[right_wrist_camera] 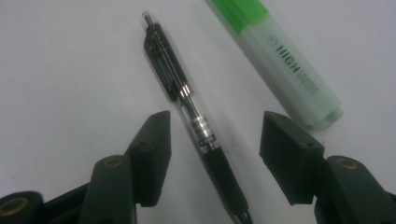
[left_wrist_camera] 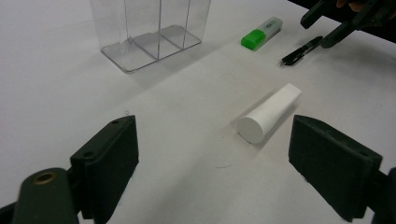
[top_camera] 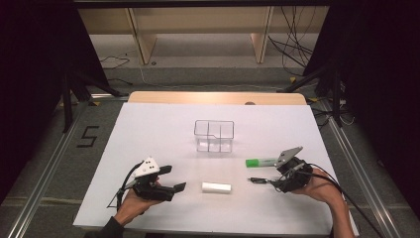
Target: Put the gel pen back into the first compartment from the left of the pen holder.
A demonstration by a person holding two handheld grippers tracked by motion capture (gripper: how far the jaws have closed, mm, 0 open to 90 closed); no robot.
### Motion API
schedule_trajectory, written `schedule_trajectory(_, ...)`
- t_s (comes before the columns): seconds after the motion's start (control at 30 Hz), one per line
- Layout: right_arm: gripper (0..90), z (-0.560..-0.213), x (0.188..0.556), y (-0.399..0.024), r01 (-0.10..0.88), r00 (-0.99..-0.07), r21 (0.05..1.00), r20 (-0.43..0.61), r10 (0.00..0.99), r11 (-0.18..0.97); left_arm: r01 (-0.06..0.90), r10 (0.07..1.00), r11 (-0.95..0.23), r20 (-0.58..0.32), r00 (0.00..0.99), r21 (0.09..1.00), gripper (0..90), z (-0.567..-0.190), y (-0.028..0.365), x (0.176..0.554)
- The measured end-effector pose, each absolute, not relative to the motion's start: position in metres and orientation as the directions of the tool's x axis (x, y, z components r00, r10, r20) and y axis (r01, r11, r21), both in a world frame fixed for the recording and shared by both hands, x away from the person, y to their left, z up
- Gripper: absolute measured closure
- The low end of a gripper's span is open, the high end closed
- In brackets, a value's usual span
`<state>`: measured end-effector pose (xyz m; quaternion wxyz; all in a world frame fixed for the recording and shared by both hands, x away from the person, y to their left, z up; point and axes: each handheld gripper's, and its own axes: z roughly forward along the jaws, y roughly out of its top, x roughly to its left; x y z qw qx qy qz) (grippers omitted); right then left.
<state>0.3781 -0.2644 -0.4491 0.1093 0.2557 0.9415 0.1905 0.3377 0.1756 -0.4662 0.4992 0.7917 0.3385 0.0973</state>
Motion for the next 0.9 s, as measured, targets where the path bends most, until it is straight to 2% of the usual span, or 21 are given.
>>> schedule_trajectory(0.23, 56.5, -0.455, 0.384, -0.264, 0.436, -0.856, 0.364, -0.114, 0.504, 0.823, 0.433, 0.629, -0.291, -0.171, 0.759, 0.853, 15.7, -0.467, 0.174, 0.337)
schedule_trajectory(0.53, 64.3, -0.456, 0.389, -0.264, 0.438, -0.866, 0.329, -0.095, 0.491, 0.836, 0.437, 0.628, -0.291, -0.175, 0.759, 0.851, 15.7, -0.467, 0.174, 0.337)
schedule_trajectory(0.9, 76.7, -0.457, 0.391, -0.261, 0.395, -0.897, 0.303, -0.076, 0.435, 0.867, 0.438, 0.630, -0.293, -0.173, 0.757, 0.850, 15.7, -0.468, 0.174, 0.338)
